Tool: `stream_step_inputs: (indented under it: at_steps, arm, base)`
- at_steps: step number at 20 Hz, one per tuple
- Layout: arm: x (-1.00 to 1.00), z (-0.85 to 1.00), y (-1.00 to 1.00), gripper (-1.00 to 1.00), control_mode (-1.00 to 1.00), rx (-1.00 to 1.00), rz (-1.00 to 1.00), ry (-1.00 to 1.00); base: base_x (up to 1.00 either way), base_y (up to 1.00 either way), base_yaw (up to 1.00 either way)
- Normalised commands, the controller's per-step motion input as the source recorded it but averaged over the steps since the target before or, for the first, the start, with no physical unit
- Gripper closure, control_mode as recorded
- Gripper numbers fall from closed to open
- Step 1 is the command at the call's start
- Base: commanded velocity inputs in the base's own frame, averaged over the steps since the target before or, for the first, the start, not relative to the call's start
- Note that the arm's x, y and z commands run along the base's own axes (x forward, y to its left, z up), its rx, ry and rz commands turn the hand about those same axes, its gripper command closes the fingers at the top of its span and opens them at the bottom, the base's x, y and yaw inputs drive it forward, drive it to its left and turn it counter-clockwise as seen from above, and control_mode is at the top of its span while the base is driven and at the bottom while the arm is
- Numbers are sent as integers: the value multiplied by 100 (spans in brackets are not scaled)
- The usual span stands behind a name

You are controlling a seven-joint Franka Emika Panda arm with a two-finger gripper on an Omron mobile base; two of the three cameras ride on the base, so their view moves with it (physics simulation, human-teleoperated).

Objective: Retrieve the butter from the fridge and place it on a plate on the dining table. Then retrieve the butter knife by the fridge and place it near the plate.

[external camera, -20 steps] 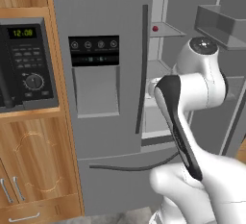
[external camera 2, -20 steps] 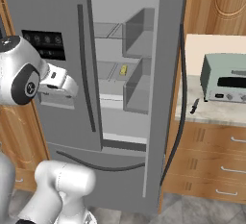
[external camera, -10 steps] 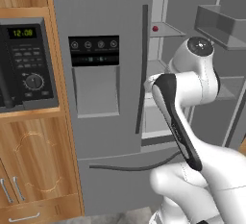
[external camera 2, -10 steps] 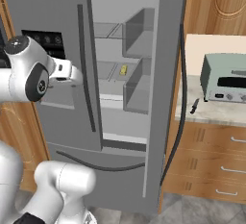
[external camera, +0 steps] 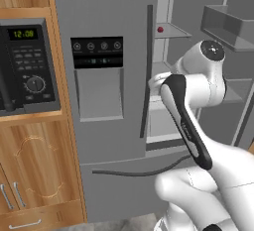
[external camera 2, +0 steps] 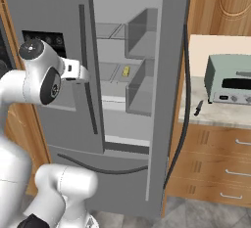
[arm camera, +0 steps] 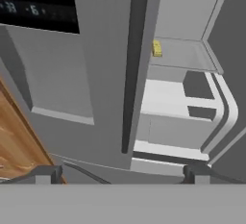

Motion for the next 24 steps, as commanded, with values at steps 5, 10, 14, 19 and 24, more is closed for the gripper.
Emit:
stream_step_inputs:
  at_steps: [5,10,14,19,24]
  arm:
    - [29,0,0,-100,-100,1,-16,0]
    - [5,0,0,-100,-100,-1,-8,0]
    - [27,0,0,-100,-100,0,-2,0]
    - [35,0,0,-100,-100,0,0,0]
    - [41,0,5,-100,-100,0,0,0]
  base:
    - [0,0,0]
    - [0,0,0]
    - [0,0,0]
    - [0,0,0]
    - [0,0,0]
